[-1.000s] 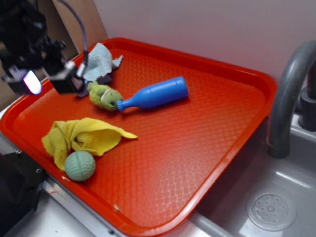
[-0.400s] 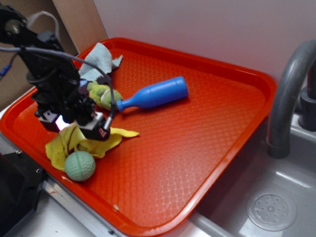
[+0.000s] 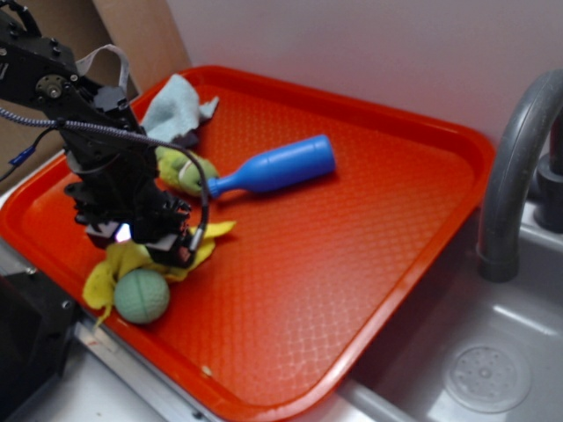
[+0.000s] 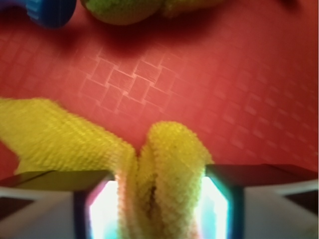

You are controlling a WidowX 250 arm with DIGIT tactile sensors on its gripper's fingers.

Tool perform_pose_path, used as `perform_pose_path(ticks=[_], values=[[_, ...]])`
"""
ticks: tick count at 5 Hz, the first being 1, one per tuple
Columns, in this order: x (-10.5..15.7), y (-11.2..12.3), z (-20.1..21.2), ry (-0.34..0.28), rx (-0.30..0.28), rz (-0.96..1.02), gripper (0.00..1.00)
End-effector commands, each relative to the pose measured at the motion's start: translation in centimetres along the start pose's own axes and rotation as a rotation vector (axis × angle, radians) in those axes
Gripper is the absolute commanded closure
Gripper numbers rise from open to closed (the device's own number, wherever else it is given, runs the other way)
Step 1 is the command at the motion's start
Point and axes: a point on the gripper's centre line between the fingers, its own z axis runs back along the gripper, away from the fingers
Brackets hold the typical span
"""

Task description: Grab the yellow cloth.

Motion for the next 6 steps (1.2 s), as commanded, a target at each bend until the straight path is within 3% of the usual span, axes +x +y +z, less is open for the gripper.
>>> perform_pose_path(ticks=[1, 2, 3, 4, 5, 6], values=[[1.5, 2.2, 7.3, -0.049, -0.119, -0.233, 1.0], [4.1, 5.3, 11.5, -0.054, -0.329, -0.37, 1.0], [6.4, 4.7, 17.0, -0.048, -0.166, -0.411, 1.0], [8.2, 4.7, 21.2, -0.028, -0.153, -0.373, 1.0], [8.1, 3.9, 19.9, -0.04, -0.113, -0.362, 1.0], [7.6, 3.5, 19.7, -0.036, -0.11, -0.363, 1.0]])
